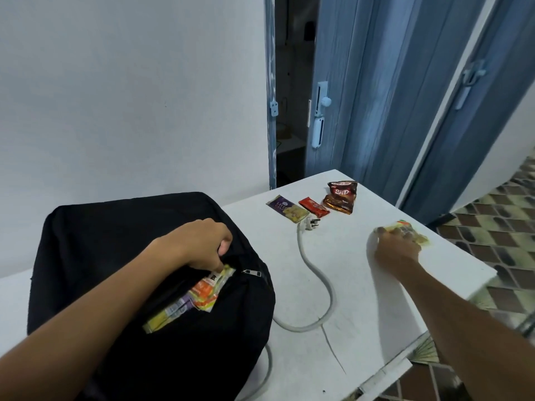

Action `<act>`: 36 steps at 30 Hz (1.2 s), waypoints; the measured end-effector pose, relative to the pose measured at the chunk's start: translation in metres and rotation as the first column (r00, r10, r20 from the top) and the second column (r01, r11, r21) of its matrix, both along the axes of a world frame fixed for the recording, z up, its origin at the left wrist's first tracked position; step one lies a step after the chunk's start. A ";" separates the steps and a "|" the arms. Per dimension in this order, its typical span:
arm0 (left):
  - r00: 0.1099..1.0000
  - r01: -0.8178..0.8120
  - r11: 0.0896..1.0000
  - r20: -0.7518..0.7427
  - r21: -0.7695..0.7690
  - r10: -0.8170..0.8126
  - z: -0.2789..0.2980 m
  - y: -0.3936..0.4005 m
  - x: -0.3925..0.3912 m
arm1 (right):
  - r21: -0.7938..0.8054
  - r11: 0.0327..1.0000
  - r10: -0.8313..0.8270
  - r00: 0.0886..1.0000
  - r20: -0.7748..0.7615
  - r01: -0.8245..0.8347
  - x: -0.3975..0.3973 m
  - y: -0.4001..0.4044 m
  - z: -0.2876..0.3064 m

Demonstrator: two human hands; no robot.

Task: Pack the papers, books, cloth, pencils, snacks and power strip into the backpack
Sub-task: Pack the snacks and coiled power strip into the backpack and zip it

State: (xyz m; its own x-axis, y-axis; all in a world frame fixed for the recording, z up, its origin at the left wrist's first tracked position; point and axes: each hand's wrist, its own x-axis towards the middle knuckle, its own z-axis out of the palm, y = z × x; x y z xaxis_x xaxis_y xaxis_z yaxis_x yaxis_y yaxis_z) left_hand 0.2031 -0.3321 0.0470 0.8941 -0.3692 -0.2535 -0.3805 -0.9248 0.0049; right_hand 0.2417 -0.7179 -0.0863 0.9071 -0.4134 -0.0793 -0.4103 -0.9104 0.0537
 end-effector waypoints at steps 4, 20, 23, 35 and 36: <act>1.000 0.006 1.000 -0.002 -0.012 -0.006 0.000 -0.001 -0.001 | -0.137 0.988 0.094 0.989 0.116 -0.078 -0.002 0.007 -0.001; 0.998 0.034 0.969 -0.052 -0.246 -0.048 0.003 0.021 -0.008 | 0.031 0.339 0.386 0.169 0.907 -0.940 -0.051 0.209 0.090; 0.995 0.034 0.968 -0.078 -0.248 -0.055 0.013 0.030 -0.018 | -0.200 0.101 0.494 -0.126 0.860 -0.975 -0.075 0.238 0.087; 0.996 -0.063 0.899 0.033 -0.433 0.086 0.030 0.076 -0.037 | -0.145 -0.181 0.727 -0.232 0.647 -0.973 -0.095 0.284 0.050; 0.994 -0.055 0.884 0.060 -0.464 0.093 0.033 0.075 -0.039 | -0.128 -0.195 0.737 -0.231 0.635 -0.972 -0.095 0.287 0.049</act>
State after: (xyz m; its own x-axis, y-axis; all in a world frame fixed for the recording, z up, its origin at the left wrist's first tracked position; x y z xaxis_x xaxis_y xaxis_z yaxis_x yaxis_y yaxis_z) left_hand 0.1643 -0.2566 0.0796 0.9333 -0.3592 0.0005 -0.3278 -0.8510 0.4103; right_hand 0.1467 -0.4312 -0.0370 0.1899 0.8007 0.5681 0.9818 -0.1600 -0.1027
